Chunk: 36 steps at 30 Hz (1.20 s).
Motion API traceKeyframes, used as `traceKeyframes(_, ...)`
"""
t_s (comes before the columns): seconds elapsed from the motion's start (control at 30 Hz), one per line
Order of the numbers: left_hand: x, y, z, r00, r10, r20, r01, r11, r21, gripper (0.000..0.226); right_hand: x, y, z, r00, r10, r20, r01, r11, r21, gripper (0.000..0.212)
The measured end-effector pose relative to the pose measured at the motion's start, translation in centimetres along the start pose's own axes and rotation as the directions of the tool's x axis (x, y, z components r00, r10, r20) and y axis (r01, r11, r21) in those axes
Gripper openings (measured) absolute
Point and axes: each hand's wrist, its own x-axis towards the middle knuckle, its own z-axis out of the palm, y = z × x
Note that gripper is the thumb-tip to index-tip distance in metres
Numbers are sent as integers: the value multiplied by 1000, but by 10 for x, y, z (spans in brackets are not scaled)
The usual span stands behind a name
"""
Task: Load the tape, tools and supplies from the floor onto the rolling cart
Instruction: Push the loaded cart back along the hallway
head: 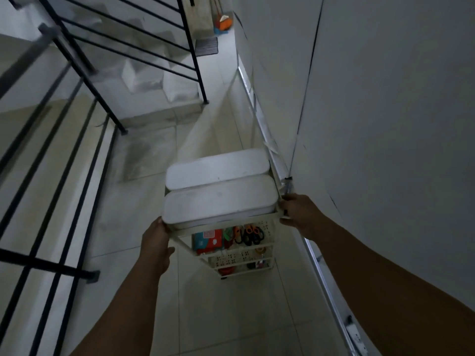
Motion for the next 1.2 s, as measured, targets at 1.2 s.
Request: traceKeyframes(1.2, 33, 21, 28, 746, 1, 666, -344, 857, 384, 39, -165, 136, 65, 704, 207, -679, 122, 907, 402, 38)
